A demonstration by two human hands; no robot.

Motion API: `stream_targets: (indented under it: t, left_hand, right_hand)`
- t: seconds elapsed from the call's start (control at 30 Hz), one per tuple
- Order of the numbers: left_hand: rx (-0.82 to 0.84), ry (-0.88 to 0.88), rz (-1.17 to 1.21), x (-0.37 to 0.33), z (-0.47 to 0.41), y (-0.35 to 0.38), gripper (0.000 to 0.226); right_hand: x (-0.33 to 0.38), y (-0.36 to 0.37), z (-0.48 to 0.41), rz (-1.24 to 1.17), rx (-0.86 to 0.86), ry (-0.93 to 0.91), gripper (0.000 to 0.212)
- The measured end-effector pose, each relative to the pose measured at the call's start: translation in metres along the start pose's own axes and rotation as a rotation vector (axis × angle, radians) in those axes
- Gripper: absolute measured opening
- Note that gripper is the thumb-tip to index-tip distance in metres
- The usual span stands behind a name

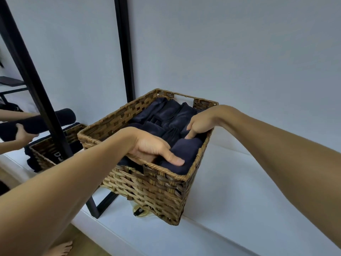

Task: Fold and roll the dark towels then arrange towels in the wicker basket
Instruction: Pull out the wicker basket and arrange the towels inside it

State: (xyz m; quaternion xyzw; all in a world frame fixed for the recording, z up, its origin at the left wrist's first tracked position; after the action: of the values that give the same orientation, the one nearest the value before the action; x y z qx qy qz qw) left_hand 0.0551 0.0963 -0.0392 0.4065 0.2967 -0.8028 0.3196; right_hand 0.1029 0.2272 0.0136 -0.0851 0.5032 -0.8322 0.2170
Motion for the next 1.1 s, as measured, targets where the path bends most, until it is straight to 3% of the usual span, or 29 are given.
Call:
stream_targets:
  t: [0.07,0.2,0.33,0.4,0.53,0.67,0.73,0.83,1.0,1.1]
  left_hand:
    - [-0.031,-0.027,-0.112,0.001,0.001,-0.004,0.025]
    - [-0.136,-0.052,-0.179,-0.005,0.0,-0.01,0.022]
    - [-0.153,-0.031,-0.172,-0.007,-0.002,-0.01,0.019]
    - [-0.166,-0.021,-0.227,-0.01,-0.005,-0.011,0.028]
    - [-0.167,-0.071,-0.289,-0.009,-0.007,-0.003,0.042]
    - [-0.238,-0.08,-0.376,-0.01,-0.003,-0.01,0.081]
    - [-0.219,-0.095,-0.446,-0.01,-0.001,-0.013,0.079]
    - [-0.166,-0.095,-0.492,-0.011,0.0,-0.014,0.057]
    - [-0.119,-0.141,-0.442,-0.004,0.0,-0.011,0.055]
    - [-0.11,-0.176,-0.631,-0.012,0.002,-0.01,0.067]
  right_hand:
    - [-0.003,0.002,-0.007,-0.08,0.082,0.055,0.061]
    - [0.01,0.009,-0.013,0.151,0.042,0.008,0.019]
    - [0.018,0.011,-0.018,0.176,-0.046,-0.045,0.011]
    - [0.02,0.012,-0.021,0.168,-0.081,-0.056,0.023]
    - [0.022,0.009,-0.015,0.139,-0.106,-0.098,0.023]
    - [0.015,0.007,-0.01,0.043,-0.022,-0.104,0.027]
    - [0.018,0.008,-0.015,0.068,-0.088,-0.121,0.032]
    - [0.019,0.005,-0.019,0.015,-0.177,-0.136,0.033]
    - [0.022,0.001,-0.025,0.094,-0.271,-0.153,0.026]
    - [0.022,-0.011,-0.021,0.113,-0.357,-0.163,0.029]
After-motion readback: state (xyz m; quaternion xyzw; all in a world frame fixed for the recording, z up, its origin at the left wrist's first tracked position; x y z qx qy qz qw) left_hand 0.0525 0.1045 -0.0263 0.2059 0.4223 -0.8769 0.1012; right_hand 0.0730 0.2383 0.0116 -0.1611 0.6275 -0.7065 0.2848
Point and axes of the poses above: each hand's wrist, its own z-axis away from the middle knuckle, its own y-axis out of the palm, x = y × z, the point moved 10 cm from there along -z, towards the middle knuckle, and after that the axes turned 15 degrees about y, right-handed, at the moved point
